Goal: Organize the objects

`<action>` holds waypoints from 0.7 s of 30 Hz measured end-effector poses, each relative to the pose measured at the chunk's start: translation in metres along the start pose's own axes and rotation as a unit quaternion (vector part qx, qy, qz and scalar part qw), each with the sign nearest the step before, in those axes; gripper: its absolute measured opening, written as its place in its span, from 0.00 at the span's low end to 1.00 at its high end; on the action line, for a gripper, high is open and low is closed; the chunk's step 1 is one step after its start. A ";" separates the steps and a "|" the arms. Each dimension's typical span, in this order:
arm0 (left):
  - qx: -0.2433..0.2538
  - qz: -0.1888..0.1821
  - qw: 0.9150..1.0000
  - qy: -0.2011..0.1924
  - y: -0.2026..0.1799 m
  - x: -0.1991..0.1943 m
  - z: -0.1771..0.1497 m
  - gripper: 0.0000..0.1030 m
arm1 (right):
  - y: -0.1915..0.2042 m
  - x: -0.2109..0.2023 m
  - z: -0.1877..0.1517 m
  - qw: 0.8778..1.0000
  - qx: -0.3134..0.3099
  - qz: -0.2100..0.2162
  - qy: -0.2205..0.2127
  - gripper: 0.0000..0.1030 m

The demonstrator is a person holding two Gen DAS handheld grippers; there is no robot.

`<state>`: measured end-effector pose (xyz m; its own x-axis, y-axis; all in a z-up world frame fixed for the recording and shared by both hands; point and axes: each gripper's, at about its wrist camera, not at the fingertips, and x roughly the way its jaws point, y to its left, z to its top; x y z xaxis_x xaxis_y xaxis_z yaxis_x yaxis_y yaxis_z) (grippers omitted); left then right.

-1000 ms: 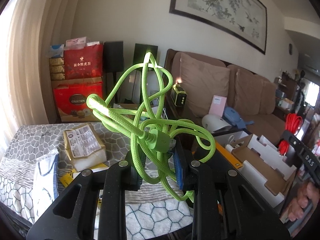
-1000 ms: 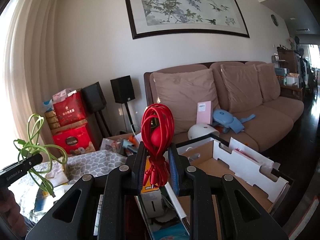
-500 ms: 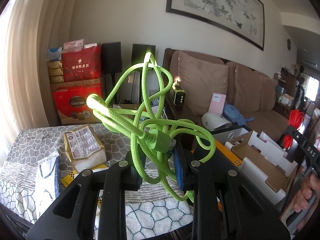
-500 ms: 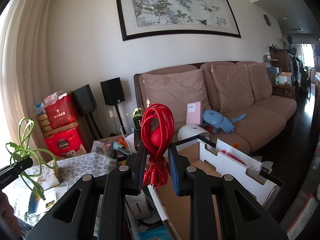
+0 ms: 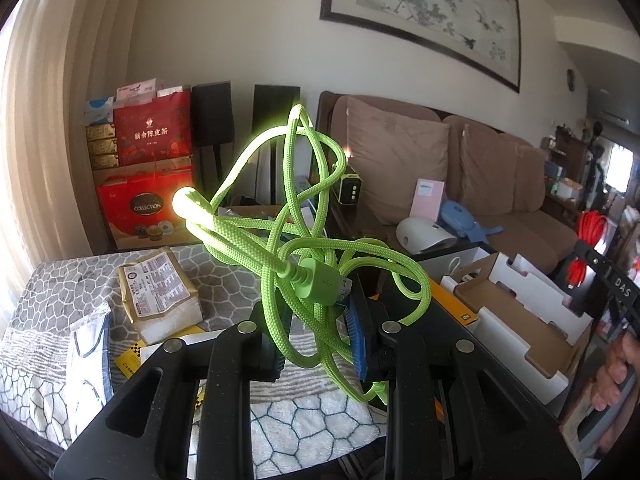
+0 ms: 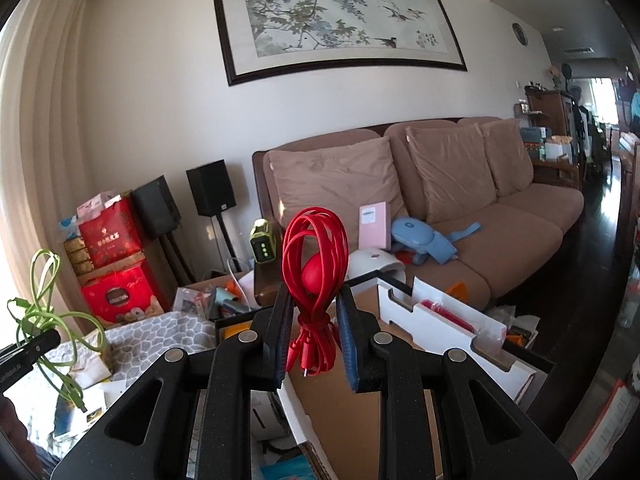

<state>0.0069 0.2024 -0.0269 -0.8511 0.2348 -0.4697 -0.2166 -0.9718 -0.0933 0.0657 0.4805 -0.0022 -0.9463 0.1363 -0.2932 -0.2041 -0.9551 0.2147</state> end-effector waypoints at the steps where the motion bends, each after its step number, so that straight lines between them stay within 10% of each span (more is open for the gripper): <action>1: 0.000 -0.001 1.000 0.000 -0.001 0.000 0.000 0.22 | 0.000 0.000 0.000 1.000 0.000 0.000 0.000 0.21; 21: 0.005 -0.011 1.000 -0.001 -0.009 0.001 0.002 0.23 | -0.007 -0.002 0.003 1.000 0.008 -0.005 -0.002 0.21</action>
<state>0.0069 0.2112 -0.0251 -0.8467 0.2570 -0.4659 -0.2404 -0.9659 -0.0959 0.0680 0.4871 -0.0008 -0.9453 0.1474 -0.2911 -0.2176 -0.9496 0.2258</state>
